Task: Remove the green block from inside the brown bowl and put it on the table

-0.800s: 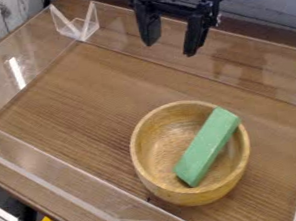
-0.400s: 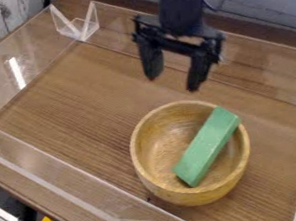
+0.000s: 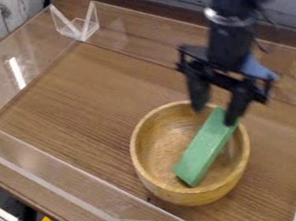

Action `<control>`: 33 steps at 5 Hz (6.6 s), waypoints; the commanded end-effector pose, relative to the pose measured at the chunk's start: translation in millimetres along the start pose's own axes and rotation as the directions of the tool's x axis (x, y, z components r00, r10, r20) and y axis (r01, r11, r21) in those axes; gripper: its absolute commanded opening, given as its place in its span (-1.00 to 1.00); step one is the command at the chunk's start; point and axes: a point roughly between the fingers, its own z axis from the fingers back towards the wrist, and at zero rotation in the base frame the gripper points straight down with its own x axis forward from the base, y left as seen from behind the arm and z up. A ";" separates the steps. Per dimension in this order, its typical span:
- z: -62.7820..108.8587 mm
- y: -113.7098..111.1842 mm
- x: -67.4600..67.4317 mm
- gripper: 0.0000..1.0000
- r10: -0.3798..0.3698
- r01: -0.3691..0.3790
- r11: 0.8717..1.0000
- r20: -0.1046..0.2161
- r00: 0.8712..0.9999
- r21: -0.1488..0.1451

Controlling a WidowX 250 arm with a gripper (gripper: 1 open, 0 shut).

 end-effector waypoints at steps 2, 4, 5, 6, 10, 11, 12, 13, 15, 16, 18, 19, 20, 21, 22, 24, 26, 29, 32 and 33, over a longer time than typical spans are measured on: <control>12.4 -20.7 -19.3 1.00 -0.122 0.122 0.992 0.091 0.988 0.010; 11.7 -23.0 -26.9 1.00 -0.197 0.196 0.980 0.099 0.975 0.016; 10.0 -26.2 -31.3 1.00 -0.203 0.202 0.979 0.104 0.974 0.016; 14.1 -27.4 -28.5 1.00 -0.205 0.205 0.979 0.109 0.973 0.015; 11.9 -16.1 -15.7 1.00 -0.137 0.138 0.990 0.128 0.982 0.004; 1.8 -9.0 -12.4 1.00 -0.076 0.077 0.997 0.133 0.988 -0.004; -9.4 -4.1 -10.1 1.00 0.001 0.001 1.000 0.138 0.990 -0.014; -19.2 0.4 -8.7 1.00 0.071 -0.068 0.997 0.143 0.987 -0.026; -24.9 21.6 -13.8 1.00 0.004 0.000 1.000 0.139 0.990 -0.027; -28.7 23.4 -11.1 -1.00 -0.002 0.006 1.000 0.136 0.991 -0.028; 5.3 27.0 -8.5 -1.00 0.059 -0.048 0.997 0.181 0.982 -0.064; 56.2 40.1 -10.9 -1.00 0.124 -0.104 0.990 0.243 0.962 -0.093; 89.4 74.4 -23.4 -1.00 0.185 -0.163 0.982 0.280 0.942 -0.099; 77.9 107.0 -37.5 -1.00 0.206 -0.191 0.978 0.271 0.940 -0.080; 58.2 121.5 -42.0 -1.00 0.222 -0.213 0.975 0.273 0.936 -0.064; 26.3 129.8 -36.6 -1.00 0.232 -0.233 0.972 0.291 0.928 -0.029; 17.6 133.4 -35.2 -1.00 0.204 -0.215 0.977 0.312 0.928 -0.001; 20.7 180.0 -56.4 -1.00 0.256 -0.279 0.960 0.337 0.906 0.023; 3.6 166.3 -60.3 -1.00 0.271 -0.301 0.953 0.350 0.897 0.034; -0.1 160.3 -58.5 -1.00 0.229 -0.259 0.965 0.351 0.908 0.041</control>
